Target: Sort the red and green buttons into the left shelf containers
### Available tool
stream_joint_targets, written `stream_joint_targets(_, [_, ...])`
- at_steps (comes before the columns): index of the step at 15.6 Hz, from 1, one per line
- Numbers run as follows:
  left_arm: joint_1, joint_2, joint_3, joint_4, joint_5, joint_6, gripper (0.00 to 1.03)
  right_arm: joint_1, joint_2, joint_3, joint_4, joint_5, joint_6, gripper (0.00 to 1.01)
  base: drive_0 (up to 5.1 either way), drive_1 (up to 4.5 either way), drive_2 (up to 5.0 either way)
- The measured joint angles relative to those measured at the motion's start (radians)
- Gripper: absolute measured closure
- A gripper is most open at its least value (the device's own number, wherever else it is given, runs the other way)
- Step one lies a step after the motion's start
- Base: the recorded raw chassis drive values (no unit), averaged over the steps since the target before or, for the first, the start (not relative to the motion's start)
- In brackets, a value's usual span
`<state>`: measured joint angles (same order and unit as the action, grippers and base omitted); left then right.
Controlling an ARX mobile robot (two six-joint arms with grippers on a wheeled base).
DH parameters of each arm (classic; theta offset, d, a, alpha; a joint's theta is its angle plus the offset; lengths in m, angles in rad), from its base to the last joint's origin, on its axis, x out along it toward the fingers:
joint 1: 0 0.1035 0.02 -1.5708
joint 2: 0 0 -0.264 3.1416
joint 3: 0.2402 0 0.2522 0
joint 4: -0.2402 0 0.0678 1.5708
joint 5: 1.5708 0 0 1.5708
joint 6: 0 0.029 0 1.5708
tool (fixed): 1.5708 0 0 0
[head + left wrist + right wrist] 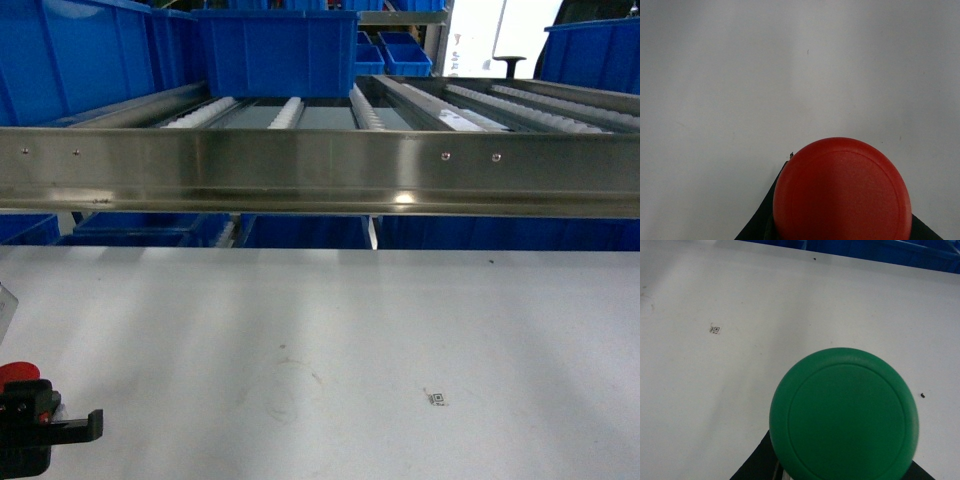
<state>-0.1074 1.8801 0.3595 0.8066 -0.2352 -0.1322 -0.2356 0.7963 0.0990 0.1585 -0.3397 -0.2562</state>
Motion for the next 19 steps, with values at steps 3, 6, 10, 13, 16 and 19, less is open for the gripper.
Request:
stream_joint_targets(3, [0.014, -0.082, -0.021, -0.045, 0.044, 0.010, 0.77, 0.000, 0.000, 0.000, 0.000, 0.000, 0.000, 0.75, 0.0, 0.00, 0.0])
stream_joint_targets(6, [0.071, -0.377, 0.017, -0.227, 0.158, 0.029, 0.78, 0.000, 0.000, 0.000, 0.000, 0.000, 0.000, 0.75, 0.0, 0.00, 0.0])
stream_joint_targets(10, [0.121, -0.912, 0.145, -0.560, 0.314, 0.061, 0.78, 0.000, 0.000, 0.000, 0.000, 0.000, 0.000, 0.75, 0.0, 0.00, 0.0])
stream_joint_targets(13, [-0.044, -1.082, 0.074, -0.597, 0.151, 0.115, 0.78, 0.000, 0.000, 0.000, 0.000, 0.000, 0.000, 0.75, 0.0, 0.00, 0.0])
stream_joint_targets(16, [-0.048, -1.097, 0.074, -0.592, 0.156, 0.139, 0.78, 0.000, 0.000, 0.000, 0.002, 0.000, 0.000, 0.75, 0.0, 0.00, 0.0])
stream_joint_targets(19, [-0.048, -1.096, 0.074, -0.591, 0.157, 0.140, 0.78, 0.000, 0.000, 0.000, -0.003, 0.003, 0.000, 0.75, 0.0, 0.00, 0.0])
